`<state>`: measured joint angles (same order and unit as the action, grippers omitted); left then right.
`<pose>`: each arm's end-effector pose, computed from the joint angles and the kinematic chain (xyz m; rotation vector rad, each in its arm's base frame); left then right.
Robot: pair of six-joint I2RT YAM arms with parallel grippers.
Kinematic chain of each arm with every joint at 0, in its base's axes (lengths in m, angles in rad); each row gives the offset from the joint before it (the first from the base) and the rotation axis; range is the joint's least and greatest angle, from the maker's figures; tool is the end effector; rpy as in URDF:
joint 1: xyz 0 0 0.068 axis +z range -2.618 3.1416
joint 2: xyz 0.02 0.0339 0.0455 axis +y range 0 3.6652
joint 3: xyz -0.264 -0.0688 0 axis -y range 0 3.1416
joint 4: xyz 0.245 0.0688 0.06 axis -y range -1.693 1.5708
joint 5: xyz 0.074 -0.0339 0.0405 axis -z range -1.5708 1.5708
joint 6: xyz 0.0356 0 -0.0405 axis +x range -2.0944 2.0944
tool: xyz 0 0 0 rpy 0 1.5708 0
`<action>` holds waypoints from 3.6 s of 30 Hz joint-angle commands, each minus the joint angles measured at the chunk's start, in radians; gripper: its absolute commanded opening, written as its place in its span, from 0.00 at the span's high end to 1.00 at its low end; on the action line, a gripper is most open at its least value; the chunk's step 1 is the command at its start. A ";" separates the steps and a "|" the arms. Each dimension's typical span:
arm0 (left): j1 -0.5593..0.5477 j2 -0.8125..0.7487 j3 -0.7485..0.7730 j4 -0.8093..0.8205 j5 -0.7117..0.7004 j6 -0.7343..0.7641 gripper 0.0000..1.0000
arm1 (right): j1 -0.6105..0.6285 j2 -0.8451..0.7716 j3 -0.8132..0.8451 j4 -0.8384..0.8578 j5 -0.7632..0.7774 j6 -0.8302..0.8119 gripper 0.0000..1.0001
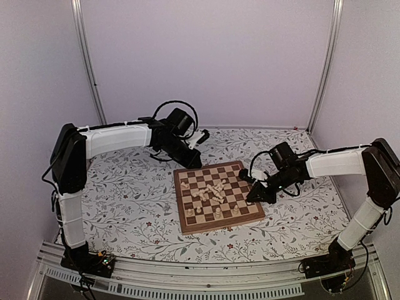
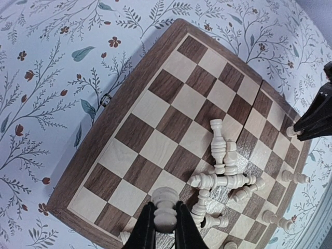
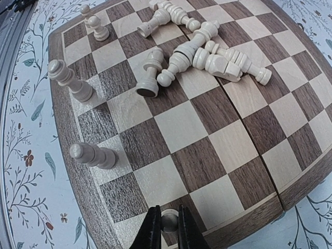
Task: Set up the chess pieces on the board
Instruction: Place the chess piece on the chessboard.
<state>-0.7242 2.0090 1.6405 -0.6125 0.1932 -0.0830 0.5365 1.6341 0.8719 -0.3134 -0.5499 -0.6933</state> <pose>0.3271 -0.2985 0.2297 0.8990 2.4626 -0.5461 0.2526 0.1719 0.1594 -1.6088 1.9648 0.6622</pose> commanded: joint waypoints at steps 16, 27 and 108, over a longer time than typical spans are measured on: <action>-0.015 -0.017 -0.005 0.006 0.059 0.010 0.92 | 0.004 -0.066 0.055 -0.045 -0.014 0.049 0.56; -0.017 -0.051 -0.063 0.159 0.441 -0.068 0.89 | 0.015 -0.139 0.246 -0.127 0.018 0.077 0.54; -0.313 0.229 0.192 -0.463 -0.094 0.081 0.79 | -0.193 -0.306 -0.011 0.037 0.034 0.078 0.48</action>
<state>-1.0203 2.2135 1.8164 -1.0569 0.0898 -0.0090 0.3401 1.3216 0.8631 -0.2695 -0.5041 -0.6071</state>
